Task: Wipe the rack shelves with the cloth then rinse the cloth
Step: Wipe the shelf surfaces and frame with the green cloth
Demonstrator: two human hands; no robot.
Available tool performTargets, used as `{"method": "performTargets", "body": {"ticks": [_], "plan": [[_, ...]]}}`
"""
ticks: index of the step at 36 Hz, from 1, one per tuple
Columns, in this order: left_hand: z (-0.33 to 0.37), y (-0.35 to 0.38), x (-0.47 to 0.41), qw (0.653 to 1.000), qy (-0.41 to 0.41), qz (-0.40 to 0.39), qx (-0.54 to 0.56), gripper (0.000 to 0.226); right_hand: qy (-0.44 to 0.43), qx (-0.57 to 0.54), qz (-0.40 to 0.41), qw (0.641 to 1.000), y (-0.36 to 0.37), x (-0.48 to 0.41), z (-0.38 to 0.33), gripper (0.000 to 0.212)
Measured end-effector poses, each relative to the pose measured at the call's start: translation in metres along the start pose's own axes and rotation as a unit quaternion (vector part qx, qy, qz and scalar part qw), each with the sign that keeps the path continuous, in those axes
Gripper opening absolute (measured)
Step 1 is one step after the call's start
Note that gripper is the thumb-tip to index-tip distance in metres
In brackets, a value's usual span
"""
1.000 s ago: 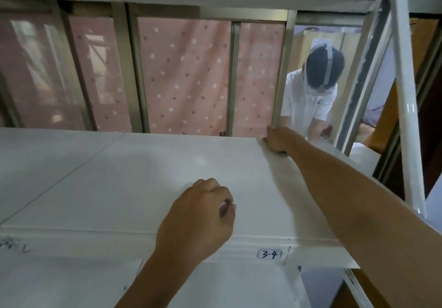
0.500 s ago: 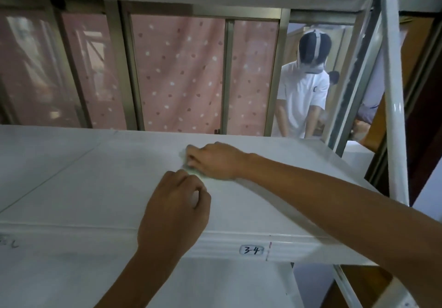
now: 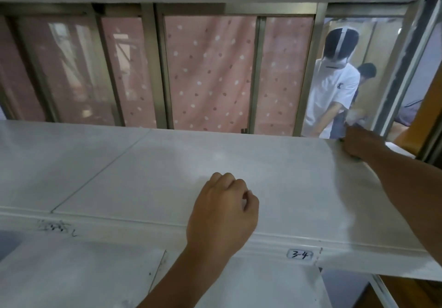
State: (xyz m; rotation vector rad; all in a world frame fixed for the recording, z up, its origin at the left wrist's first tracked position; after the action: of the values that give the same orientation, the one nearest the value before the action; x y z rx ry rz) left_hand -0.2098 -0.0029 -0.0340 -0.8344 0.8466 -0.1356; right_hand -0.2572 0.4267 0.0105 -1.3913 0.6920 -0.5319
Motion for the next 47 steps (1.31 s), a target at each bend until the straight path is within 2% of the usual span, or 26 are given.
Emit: {"method": "performTargets", "body": {"ticks": [6, 9, 11, 13, 16, 20, 21, 24, 26, 29, 33, 37, 41, 44, 47], "plan": [[0.000, -0.002, 0.000, 1.000, 0.021, 0.003, -0.010, 0.029, 0.036, 0.002, 0.025, 0.999, 0.041, -0.062, 0.054, 0.053], [-0.001, 0.000, 0.000, 0.999, 0.031, -0.002, 0.002, 0.029, 0.082, 0.018, -0.006, 0.996, 0.004, 0.006, 0.025, 0.027], [-0.002, 0.000, 0.000, 0.999, 0.036, -0.009, 0.015, 0.028, 0.102, 0.038, -0.013, 0.994, -0.001, 0.023, 0.018, 0.024], [-0.002, 0.001, 0.000, 0.999, 0.036, -0.019, 0.034, 0.028, 0.122, 0.014, -0.021, 0.992, 0.006, 0.021, 0.024, 0.034], [-0.003, -0.002, -0.001, 0.996, 0.029, -0.029, 0.076, 0.027, 0.131, -0.020, 0.011, 0.991, 0.003, 0.040, 0.019, 0.036], [-0.018, -0.020, -0.001, 0.984, 0.009, -0.071, 0.160, 0.021, 0.074, -0.031, 0.039, 0.996, 0.006, 0.060, 0.003, 0.052], [-0.027, -0.030, 0.001, 0.986, 0.021, -0.064, 0.150, 0.021, 0.066, -0.038, 0.036, 0.996, 0.006, 0.062, -0.003, 0.056], [-0.069, -0.072, 0.004, 0.995, 0.088, 0.033, 0.033, 0.025, 0.053, -0.049, 0.018, 0.997, 0.004, 0.065, -0.025, 0.059], [-0.115, -0.099, 0.004, 0.993, 0.084, 0.075, -0.044, 0.024, 0.044, -0.038, -0.004, 0.998, 0.000, 0.065, -0.043, 0.052], [-0.192, -0.137, 0.004, 0.990, 0.029, 0.097, -0.100, 0.026, 0.032, -0.031, -0.026, 0.999, -0.007, 0.061, -0.083, 0.040], [-0.254, -0.160, 0.008, 0.990, -0.027, 0.063, -0.126, 0.034, -0.033, -0.014, -0.030, 0.999, -0.008, 0.047, -0.173, 0.045], [-0.265, -0.160, 0.007, 0.993, -0.078, 0.057, -0.071, 0.028, -0.149, 0.001, -0.028, 0.988, -0.011, 0.044, -0.293, 0.048], [-0.271, -0.157, 0.006, 0.994, -0.105, 0.032, -0.024, 0.023, -0.250, -0.033, -0.016, 0.968, -0.018, 0.063, -0.406, 0.051], [-0.273, -0.158, 0.007, 0.994, -0.099, 0.042, -0.017, 0.024, -0.304, -0.041, -0.017, 0.952, -0.020, 0.079, -0.461, 0.049], [-0.275, -0.158, 0.007, 0.995, -0.095, 0.043, -0.003, 0.027, -0.339, -0.032, -0.021, 0.940, -0.022, 0.096, -0.487, 0.044]]}}
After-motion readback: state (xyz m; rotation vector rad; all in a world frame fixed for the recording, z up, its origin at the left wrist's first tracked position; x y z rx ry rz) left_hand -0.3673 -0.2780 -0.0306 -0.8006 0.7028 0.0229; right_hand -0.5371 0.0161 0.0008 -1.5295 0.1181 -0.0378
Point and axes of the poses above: each hand's wrist, its own x-axis away from the middle knuckle, its own y-axis out of the palm, z = x × y, the point moved 3 cm from there along -x, towards the middle knuckle, and after that the axes turned 7 degrees about -z, right-handed, at the moved point
